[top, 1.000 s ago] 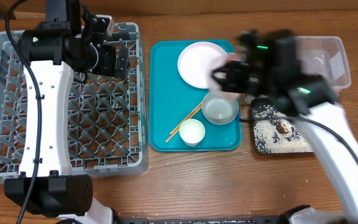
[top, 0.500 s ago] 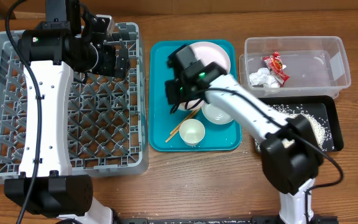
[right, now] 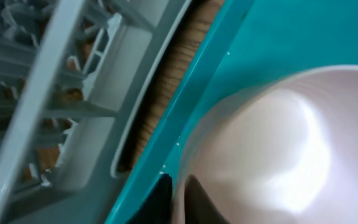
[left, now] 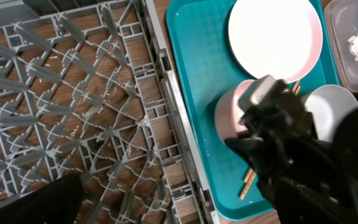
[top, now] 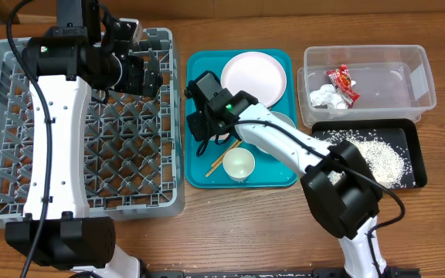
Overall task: Sort waste into correct bins and load items into the dishwasher
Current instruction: 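Set the emptied bowl back on the teal tray with the right gripper, then grasp the small white cup with the right gripper and lift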
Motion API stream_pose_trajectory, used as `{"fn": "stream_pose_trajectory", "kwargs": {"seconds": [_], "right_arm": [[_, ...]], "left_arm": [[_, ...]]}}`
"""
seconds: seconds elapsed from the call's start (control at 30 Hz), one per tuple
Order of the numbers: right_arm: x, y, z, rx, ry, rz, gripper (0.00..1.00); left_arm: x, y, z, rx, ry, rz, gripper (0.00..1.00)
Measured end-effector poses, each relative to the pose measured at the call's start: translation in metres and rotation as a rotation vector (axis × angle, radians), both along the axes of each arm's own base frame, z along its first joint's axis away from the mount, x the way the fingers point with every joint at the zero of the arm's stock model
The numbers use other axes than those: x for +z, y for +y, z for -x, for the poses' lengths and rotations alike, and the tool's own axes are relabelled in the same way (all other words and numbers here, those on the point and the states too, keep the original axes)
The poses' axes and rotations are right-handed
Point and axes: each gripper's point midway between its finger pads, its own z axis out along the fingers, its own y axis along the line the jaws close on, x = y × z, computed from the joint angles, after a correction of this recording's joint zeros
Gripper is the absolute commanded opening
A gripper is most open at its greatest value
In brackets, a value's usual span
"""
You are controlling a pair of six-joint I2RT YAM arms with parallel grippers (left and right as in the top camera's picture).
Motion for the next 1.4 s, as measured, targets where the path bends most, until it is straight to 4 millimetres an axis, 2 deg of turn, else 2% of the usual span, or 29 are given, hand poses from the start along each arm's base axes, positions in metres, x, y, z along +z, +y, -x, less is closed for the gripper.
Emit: {"fn": "stream_pose_trajectory", "kwargs": {"seconds": [0.03, 0.1, 0.23, 0.37, 0.47, 0.57, 0.63, 0.7, 0.77, 0.83, 0.9, 1.0, 1.2, 1.3, 1.4], "right_arm": [[-0.003, 0.0, 0.0, 0.002, 0.003, 0.004, 0.32], [-0.009, -0.001, 0.001, 0.016, 0.005, 0.019, 0.4], [-0.005, -0.004, 0.004, 0.021, 0.032, 0.047, 0.41], [0.033, -0.004, 0.0, 0.021, 0.039, 0.046, 0.46], [0.08, -0.009, -0.005, -0.001, 0.03, 0.031, 0.56], [0.126, -0.032, 0.002, -0.076, 0.067, 0.033, 0.57], [0.154, -0.06, 0.009, -0.155, 0.106, 0.035, 0.57], [0.169, -0.094, 0.019, -0.242, 0.168, 0.062, 0.57], [0.173, -0.126, 0.027, -0.329, 0.233, 0.094, 0.56], [0.166, -0.148, 0.03, -0.39, 0.292, 0.126, 0.55], [0.145, -0.155, 0.036, -0.415, 0.354, 0.169, 0.54], [0.114, -0.153, 0.045, -0.424, 0.42, 0.215, 0.51], [0.048, -0.149, 0.07, -0.417, 0.571, 0.254, 0.35], [0.031, -0.148, 0.08, -0.419, 0.622, 0.258, 0.34], [0.024, -0.142, 0.081, -0.406, 0.622, 0.245, 0.34]], "left_arm": [[0.0, 0.0, 0.0, 0.0, -0.001, 0.0, 1.0], [0.0, 0.0, 0.0, 0.0, 0.0, 0.0, 1.0], [0.0, 0.0, 0.0, 0.0, 0.0, 0.0, 1.0], [0.0, 0.0, 0.0, 0.0, 0.0, 0.0, 1.0], [0.0, 0.0, 0.0, 0.0, -0.001, 0.0, 1.0], [0.0, 0.0, 0.0, 0.0, -0.002, 0.0, 1.0], [0.001, 0.0, -0.003, 0.0, -0.013, 0.0, 1.0], [0.003, 0.0, -0.005, 0.0, -0.026, 0.0, 1.0], [0.004, 0.0, -0.008, 0.0, -0.035, 0.0, 1.0], [0.005, 0.0, -0.009, -0.001, -0.043, 0.0, 1.0], [0.006, -0.002, -0.01, -0.007, -0.047, 0.012, 1.0], [0.007, -0.007, -0.009, -0.021, -0.047, 0.039, 1.0], [0.01, -0.018, -0.008, -0.051, -0.049, 0.097, 1.0], [0.012, -0.023, -0.007, -0.066, -0.05, 0.125, 1.0], [0.014, -0.028, -0.007, -0.079, -0.054, 0.151, 1.0]]}}
